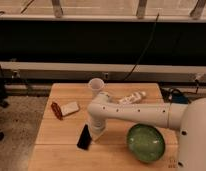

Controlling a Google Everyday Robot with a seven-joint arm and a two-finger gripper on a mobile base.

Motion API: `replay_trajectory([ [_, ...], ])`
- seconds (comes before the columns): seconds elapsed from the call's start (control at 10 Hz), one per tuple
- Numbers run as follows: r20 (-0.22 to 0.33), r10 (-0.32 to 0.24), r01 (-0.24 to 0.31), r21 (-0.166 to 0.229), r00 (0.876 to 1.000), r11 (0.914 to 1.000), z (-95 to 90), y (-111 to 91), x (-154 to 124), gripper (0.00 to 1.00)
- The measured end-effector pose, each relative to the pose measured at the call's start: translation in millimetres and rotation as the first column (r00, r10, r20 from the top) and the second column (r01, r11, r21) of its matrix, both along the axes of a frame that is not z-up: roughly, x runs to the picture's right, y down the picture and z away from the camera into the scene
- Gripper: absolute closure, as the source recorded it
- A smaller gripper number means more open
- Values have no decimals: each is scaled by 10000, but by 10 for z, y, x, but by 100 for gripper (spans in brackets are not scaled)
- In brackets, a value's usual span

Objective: Push the eraser across the table

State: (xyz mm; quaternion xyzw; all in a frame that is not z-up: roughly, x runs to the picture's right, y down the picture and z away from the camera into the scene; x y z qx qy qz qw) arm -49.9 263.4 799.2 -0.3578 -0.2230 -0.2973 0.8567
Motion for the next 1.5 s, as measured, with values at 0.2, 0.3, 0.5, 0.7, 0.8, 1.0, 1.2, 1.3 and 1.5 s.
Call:
replay_trajectory([
  [0.2, 182, -86, 85, 46, 9998, 10000, 48, -49, -93, 100],
  [0.3, 300, -156, 154, 75, 9994, 9999, 78, -82, -156, 100],
  [0.5, 516, -277, 273, 83, 9983, 9996, 113, -115, -269, 100],
  [0.7, 822, -450, 446, 67, 9956, 9990, 125, -121, -434, 100],
  [0.8, 991, -558, 555, 60, 9935, 9984, 120, -117, -521, 100],
  [1.0, 1280, -665, 663, 55, 9895, 9978, 97, -119, -641, 100],
  [1.2, 1565, -755, 756, 51, 9848, 9971, 49, -111, -764, 100],
  [1.3, 1710, -775, 778, 52, 9822, 9970, 17, -109, -821, 100],
  [1.5, 1896, -778, 783, 47, 9788, 9969, -30, -104, -882, 100],
])
